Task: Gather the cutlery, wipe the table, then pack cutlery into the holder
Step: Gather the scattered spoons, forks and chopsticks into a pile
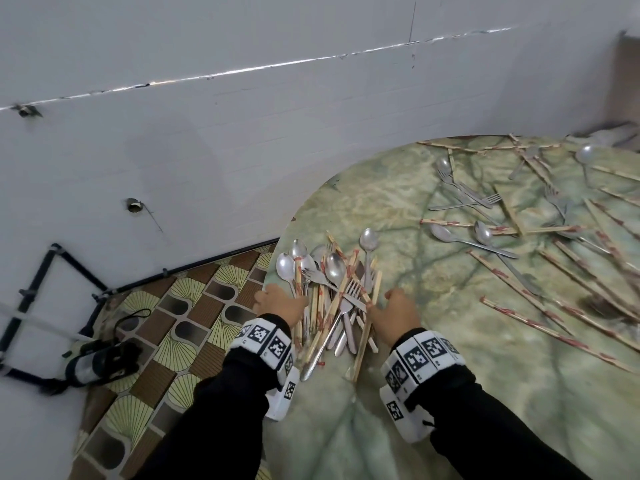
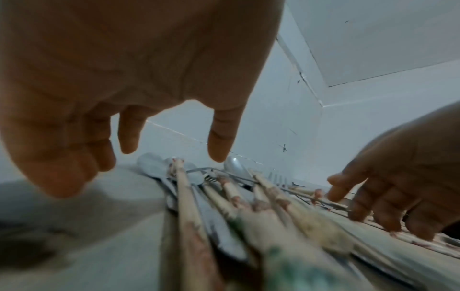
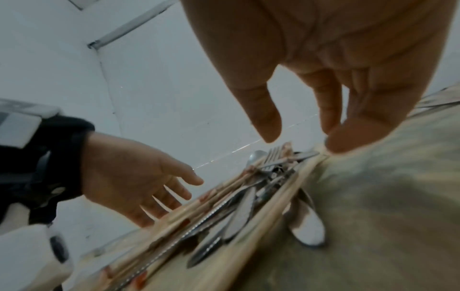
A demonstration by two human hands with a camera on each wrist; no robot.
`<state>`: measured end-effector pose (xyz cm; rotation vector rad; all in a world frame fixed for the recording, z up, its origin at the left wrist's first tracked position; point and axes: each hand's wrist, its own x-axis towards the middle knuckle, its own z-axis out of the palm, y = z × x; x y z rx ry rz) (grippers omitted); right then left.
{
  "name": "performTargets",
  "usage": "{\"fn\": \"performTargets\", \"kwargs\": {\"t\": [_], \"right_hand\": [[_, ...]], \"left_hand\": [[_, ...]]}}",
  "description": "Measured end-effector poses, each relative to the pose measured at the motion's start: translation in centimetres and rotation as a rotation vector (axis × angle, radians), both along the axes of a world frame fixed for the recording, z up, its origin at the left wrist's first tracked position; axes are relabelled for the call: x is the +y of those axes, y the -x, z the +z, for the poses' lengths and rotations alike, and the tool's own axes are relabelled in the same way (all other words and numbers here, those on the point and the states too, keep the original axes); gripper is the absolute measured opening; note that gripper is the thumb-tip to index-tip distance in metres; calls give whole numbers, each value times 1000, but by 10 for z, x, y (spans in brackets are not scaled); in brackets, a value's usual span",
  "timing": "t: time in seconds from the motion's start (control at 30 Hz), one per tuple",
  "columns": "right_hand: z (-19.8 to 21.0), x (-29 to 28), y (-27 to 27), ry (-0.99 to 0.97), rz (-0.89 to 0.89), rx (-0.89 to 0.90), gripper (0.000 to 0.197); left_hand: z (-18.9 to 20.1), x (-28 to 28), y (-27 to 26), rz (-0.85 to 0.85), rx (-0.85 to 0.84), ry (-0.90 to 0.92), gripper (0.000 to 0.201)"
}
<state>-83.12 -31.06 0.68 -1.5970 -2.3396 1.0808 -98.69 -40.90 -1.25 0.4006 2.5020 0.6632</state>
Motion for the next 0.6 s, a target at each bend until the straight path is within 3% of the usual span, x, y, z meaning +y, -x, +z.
{"fn": "performTargets", "kwargs": {"t": [0.13,0.3,0.47,0.6], "right_hand": [[-8,-3,4,186,96,-67,36],[-16,-9,22,111,179,-106,28],[-5,-5,5,122,280,-120,32],[12,2,-35,123,294,-154,41]], "left_hand": [[-8,-6,-7,-126,-29,80,68],[-15,1,-14,-210,-74,-22,44],[-9,-5,-11,-231,-105,-15,51],[13,-14,-24,-280,3,4,57]]}}
